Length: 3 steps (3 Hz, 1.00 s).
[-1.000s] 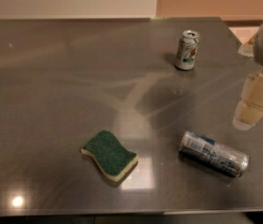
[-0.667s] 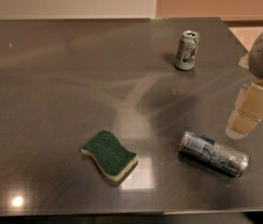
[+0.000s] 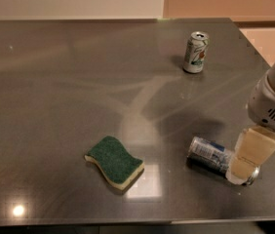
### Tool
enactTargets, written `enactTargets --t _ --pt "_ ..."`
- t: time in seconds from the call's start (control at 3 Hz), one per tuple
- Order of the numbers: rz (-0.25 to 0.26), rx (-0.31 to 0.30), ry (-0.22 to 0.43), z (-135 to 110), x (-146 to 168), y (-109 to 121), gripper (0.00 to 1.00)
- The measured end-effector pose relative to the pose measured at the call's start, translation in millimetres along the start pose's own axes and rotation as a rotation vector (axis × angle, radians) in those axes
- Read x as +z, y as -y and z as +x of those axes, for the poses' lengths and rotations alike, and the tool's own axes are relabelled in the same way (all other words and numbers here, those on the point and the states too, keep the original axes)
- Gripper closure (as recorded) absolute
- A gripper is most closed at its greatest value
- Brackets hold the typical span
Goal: Pick redbull can
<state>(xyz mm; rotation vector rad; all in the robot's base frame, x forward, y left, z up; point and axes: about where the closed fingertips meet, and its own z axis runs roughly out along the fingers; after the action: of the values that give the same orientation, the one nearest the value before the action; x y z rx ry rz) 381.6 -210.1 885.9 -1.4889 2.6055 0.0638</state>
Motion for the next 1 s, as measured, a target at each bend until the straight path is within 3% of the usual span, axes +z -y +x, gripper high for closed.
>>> enactTargets --t 0.33,1.0 --pt "-0.031 0.005 -0.01 9 16 -6 0.0" --pt "-0.055 0.007 0.031 18 43 -8 0.0"
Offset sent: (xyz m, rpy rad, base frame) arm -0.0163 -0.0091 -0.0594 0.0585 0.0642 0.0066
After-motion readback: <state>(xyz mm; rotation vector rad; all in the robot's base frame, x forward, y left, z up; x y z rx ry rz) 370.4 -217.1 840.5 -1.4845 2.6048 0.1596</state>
